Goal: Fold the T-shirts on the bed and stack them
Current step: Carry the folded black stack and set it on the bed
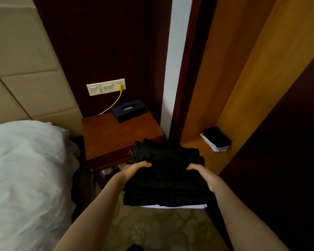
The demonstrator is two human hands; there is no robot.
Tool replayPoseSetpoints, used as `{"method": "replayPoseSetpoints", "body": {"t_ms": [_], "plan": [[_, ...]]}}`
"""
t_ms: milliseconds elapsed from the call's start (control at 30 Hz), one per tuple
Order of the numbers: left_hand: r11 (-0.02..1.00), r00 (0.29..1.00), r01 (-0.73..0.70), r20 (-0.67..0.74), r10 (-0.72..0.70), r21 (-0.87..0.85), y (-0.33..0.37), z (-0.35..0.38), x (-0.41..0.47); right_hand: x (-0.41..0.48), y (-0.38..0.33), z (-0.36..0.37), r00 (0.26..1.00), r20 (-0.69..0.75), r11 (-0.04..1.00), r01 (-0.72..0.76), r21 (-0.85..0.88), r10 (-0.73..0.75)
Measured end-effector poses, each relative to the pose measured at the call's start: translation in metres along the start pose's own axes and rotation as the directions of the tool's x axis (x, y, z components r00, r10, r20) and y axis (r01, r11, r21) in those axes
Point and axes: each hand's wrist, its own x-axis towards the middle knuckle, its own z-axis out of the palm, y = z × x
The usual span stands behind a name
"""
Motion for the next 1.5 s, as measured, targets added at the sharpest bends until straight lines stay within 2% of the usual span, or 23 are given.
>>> {"method": "replayPoseSetpoints", "body": {"t_ms": [367, 500, 800, 1133, 1500], "plan": [[0.988, 0.996, -0.034, 0.082, 0.021, 0.151, 0.101, 0.002, 0.107, 0.071, -0.066, -0.025, 0.997, -0.051, 0.996, -0.054, 0.074, 0.058], [0.976, 0.992, 0.006, 0.124, -0.033, 0.216, 0.150, -0.005, 0.154, 0.107, -0.095, -0.033, 0.990, -0.105, 0.986, -0.077, 0.146, 0.092], [0.933, 0.966, -0.019, 0.247, -0.076, 0.360, 0.231, -0.004, 0.258, 0.157, -0.134, -0.045, 0.977, -0.165, 0.943, -0.074, 0.325, 0.134], [0.948, 0.955, 0.023, 0.273, -0.115, 0.318, 0.288, 0.047, 0.341, 0.215, -0.157, -0.090, 0.937, -0.269, 0.882, -0.074, 0.466, 0.222], [0.940, 0.955, -0.015, 0.282, -0.088, 0.342, 0.312, 0.108, 0.462, 0.319, -0.161, -0.157, 0.940, -0.243, 0.858, -0.090, 0.505, 0.242]]}}
